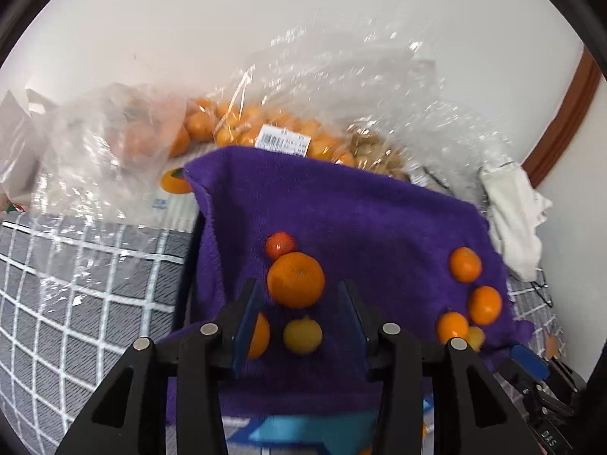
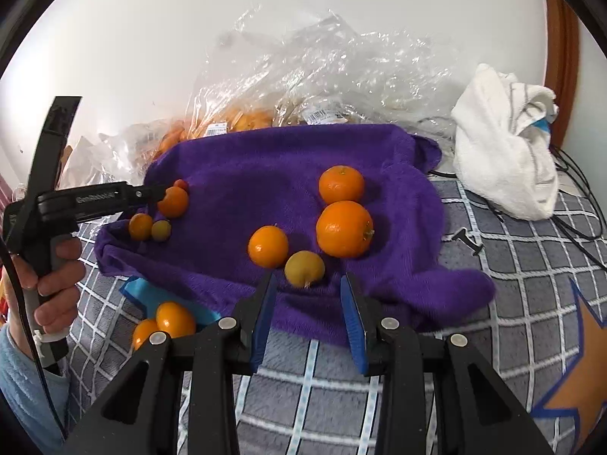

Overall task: Organize fruits
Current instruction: 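Carry both fruits onto the purple towel and open both grippers, then withdraw both grippers from the towel, then grasp an orange with the right gripper while the left gripper grasps another orange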

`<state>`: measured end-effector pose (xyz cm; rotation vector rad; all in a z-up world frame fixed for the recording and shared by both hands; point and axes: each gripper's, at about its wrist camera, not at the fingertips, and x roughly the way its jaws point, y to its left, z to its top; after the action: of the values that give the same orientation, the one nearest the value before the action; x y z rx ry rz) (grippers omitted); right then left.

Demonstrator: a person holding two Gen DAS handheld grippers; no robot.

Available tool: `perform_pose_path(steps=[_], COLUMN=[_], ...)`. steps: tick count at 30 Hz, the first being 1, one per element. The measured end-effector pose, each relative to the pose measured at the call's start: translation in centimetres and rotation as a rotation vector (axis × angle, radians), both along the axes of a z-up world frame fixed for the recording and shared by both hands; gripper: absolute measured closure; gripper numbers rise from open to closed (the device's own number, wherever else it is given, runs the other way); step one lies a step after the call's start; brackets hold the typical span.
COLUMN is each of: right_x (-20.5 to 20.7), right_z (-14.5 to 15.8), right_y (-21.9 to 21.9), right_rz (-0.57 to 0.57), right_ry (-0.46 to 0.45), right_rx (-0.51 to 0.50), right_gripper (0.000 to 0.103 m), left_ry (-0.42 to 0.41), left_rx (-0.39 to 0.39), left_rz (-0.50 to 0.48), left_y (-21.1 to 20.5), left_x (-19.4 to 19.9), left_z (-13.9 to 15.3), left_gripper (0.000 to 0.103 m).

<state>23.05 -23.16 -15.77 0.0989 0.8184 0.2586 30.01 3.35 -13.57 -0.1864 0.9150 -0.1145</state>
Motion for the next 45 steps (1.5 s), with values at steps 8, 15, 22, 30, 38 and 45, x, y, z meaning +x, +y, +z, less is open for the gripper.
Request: perform_pose_path(steps=[8,15,22,30,38,45], right_x=[-3.3,-4.3,-4.6,-3.8,-1.8,0.0], right_z=[1.3,1.1,-0.8,-1.6,-2.5,-3.1], right_y=[1.2,3.5,5.7,9.3,10.1,10.7], right_rz=[-0.010,0.006,0.056,0.134,0.152,0.186], right_ry=[-0.022,-0.057,-0.015,-0.001,0.044,0.109], right_rx=[-0.014,-0.030,-0.018,-0.033,0.014,0.104], right_gripper=[0.063,0.050,0.050,0.056,0.057,0.057], left_ry=[-0.031,-0.023,0.002,0.007,0.013,0.026], left_rx=[0.006,0.028,0.010,-0.013,-0.055,-0.070], left_rz=[0.008,0.049,0.073,0.077,0.086,0.095], left_y=[2.1,4.8,7.3,8.6,10.1,10.5], left_x=[-5.8,-10.3,-12.8,-13.3,-13.2,-13.3], left_z=[1.5,0.5,-1.0,-1.5,-1.8,-2.4], left_gripper=[0.056,0.056,0.056,0.056,0.056,0.056])
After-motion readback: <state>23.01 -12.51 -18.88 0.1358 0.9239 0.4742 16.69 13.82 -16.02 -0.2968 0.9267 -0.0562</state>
